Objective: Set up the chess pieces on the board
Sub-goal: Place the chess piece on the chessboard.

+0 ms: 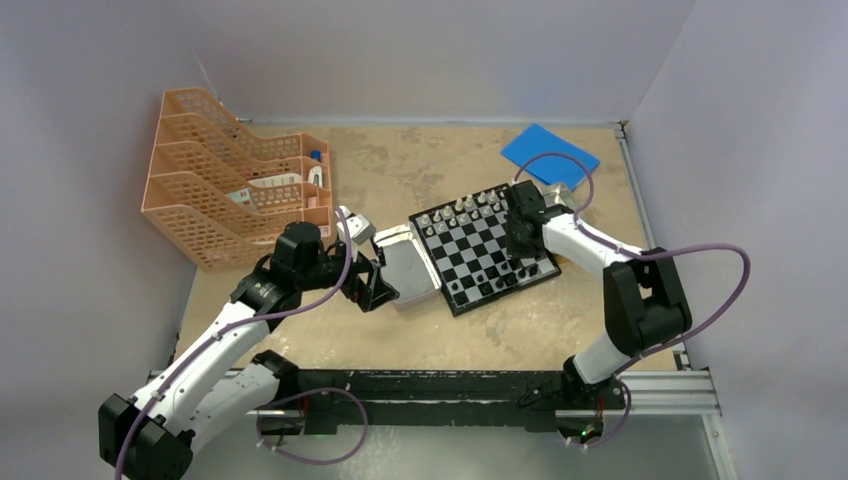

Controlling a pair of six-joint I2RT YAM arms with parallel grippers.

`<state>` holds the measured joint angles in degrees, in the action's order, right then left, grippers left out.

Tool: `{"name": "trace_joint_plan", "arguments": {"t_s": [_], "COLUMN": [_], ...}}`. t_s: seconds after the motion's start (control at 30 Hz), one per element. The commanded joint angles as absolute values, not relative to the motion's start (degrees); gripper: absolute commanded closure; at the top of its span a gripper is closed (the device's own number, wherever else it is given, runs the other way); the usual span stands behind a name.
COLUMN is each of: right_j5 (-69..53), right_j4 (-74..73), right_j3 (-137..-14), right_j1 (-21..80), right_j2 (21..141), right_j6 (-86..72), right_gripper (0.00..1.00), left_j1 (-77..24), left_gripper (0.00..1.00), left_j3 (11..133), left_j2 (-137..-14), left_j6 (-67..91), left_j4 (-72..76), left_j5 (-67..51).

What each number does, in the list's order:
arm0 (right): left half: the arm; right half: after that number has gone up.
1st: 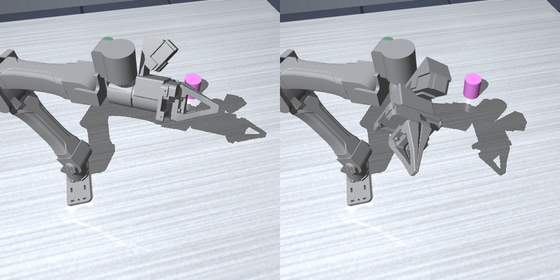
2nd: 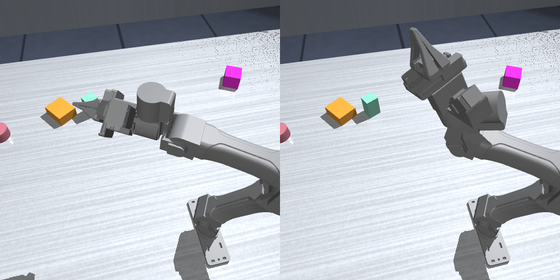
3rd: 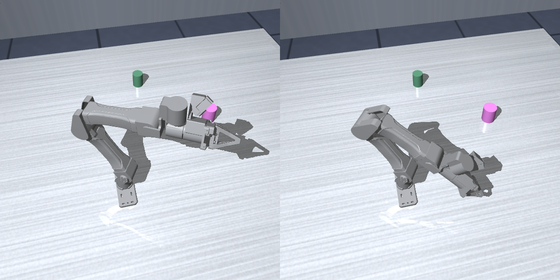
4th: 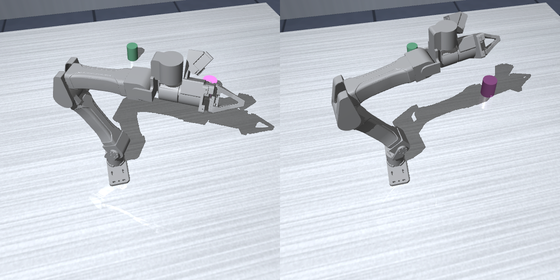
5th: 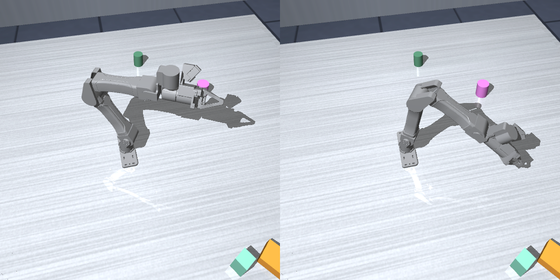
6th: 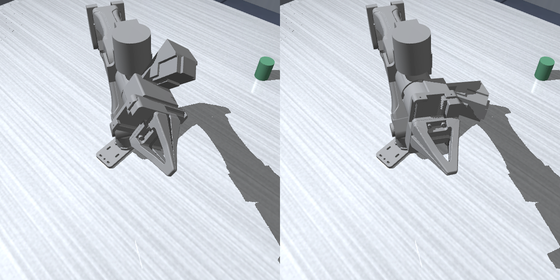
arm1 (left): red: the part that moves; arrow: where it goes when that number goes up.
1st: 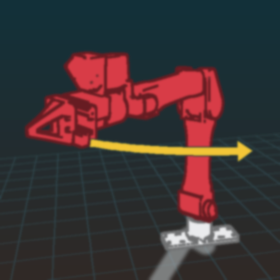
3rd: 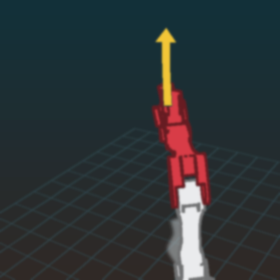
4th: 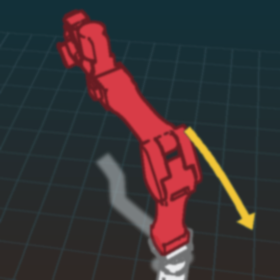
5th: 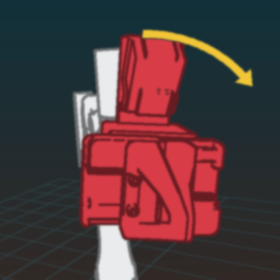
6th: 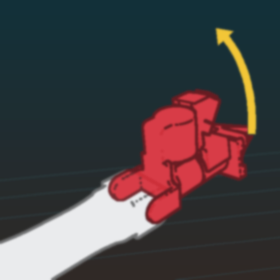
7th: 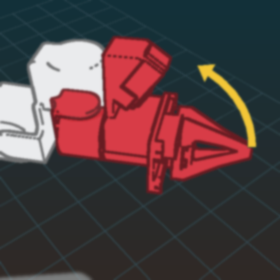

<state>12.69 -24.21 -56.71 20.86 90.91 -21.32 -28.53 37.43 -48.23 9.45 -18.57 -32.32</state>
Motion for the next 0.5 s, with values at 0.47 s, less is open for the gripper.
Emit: {"name": "trace_joint_plan", "arguments": {"t_s": [0.47], "right_j5": [12.5], "right_j4": [-26.4], "right_j3": [-59.5], "right_j1": [20.6], "right_j2": [90.7], "right_j6": [-20.0], "right_gripper": [0.96], "left_j1": [-28.7], "left_gripper": [0.00], "left_j3": [40.1], "left_j2": [-48.2], "left_j6": [9.2], "left_j4": [-17.5], "left_j5": [-32.7]}}
